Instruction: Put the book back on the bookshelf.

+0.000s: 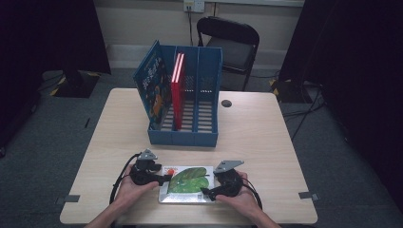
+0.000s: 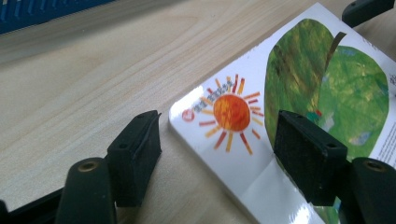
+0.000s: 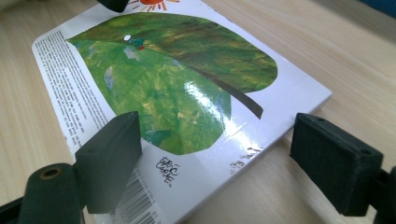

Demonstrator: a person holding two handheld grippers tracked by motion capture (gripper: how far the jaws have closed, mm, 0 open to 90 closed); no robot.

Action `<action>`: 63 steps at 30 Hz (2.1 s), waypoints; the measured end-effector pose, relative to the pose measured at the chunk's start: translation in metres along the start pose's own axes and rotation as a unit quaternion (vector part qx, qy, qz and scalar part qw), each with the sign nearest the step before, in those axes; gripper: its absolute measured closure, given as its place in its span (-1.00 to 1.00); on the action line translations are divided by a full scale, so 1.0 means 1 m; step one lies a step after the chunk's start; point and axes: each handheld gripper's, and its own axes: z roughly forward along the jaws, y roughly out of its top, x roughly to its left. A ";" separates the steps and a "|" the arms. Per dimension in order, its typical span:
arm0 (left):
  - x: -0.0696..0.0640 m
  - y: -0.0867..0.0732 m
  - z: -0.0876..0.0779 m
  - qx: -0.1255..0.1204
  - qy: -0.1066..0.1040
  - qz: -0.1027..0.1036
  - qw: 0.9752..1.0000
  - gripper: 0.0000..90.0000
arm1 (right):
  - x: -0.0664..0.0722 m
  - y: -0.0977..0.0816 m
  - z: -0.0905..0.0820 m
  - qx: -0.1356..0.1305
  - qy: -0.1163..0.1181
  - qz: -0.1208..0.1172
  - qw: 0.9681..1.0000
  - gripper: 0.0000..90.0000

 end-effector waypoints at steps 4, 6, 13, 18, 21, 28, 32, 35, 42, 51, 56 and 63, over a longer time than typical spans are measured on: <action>0.000 0.000 0.000 -0.001 0.001 -0.002 1.000 -0.22 | 0.005 0.002 0.003 0.003 0.007 -0.008 1.000 -0.65; 0.000 0.000 0.000 -0.001 0.001 -0.005 1.000 -0.22 | 0.005 0.002 0.003 0.002 0.007 -0.008 1.000 -0.65; -0.001 -0.003 -0.006 0.004 -0.005 -0.029 1.000 -0.23 | 0.006 -0.002 0.000 0.002 0.018 -0.011 1.000 -0.64; -0.004 -0.004 -0.006 0.005 0.005 -0.020 1.000 -0.24 | 0.008 -0.004 -0.003 0.008 0.028 -0.015 0.999 -0.64; -0.001 -0.004 -0.007 0.004 -0.004 -0.036 0.999 -0.20 | 0.012 -0.007 -0.006 0.011 0.033 -0.025 0.999 -0.65; -0.002 0.001 -0.008 -0.014 0.007 -0.036 0.999 -0.10 | 0.017 -0.007 -0.006 0.016 0.030 -0.035 0.999 -0.75; 0.000 0.002 -0.008 -0.018 0.000 -0.045 0.999 -0.10 | 0.019 -0.007 -0.005 0.018 0.029 -0.040 0.999 -0.82; 0.001 0.003 -0.010 -0.028 -0.007 -0.049 0.998 -0.09 | 0.019 -0.007 -0.005 0.021 0.032 -0.043 0.998 -0.82; 0.004 0.004 -0.013 -0.038 -0.020 -0.060 0.997 -0.08 | 0.022 -0.009 -0.006 0.029 0.028 -0.061 0.997 -0.84; 0.003 0.007 -0.016 -0.051 -0.028 -0.075 0.995 -0.13 | 0.026 -0.015 -0.005 0.040 0.016 -0.071 0.997 -0.88; 0.005 0.008 -0.017 -0.056 -0.037 -0.087 0.994 -0.13 | 0.027 -0.016 -0.004 0.039 0.011 -0.072 0.997 -0.89; 0.006 0.012 -0.024 -0.090 -0.078 -0.109 0.987 -0.03 | 0.031 -0.016 -0.002 0.039 -0.005 -0.078 0.996 -0.91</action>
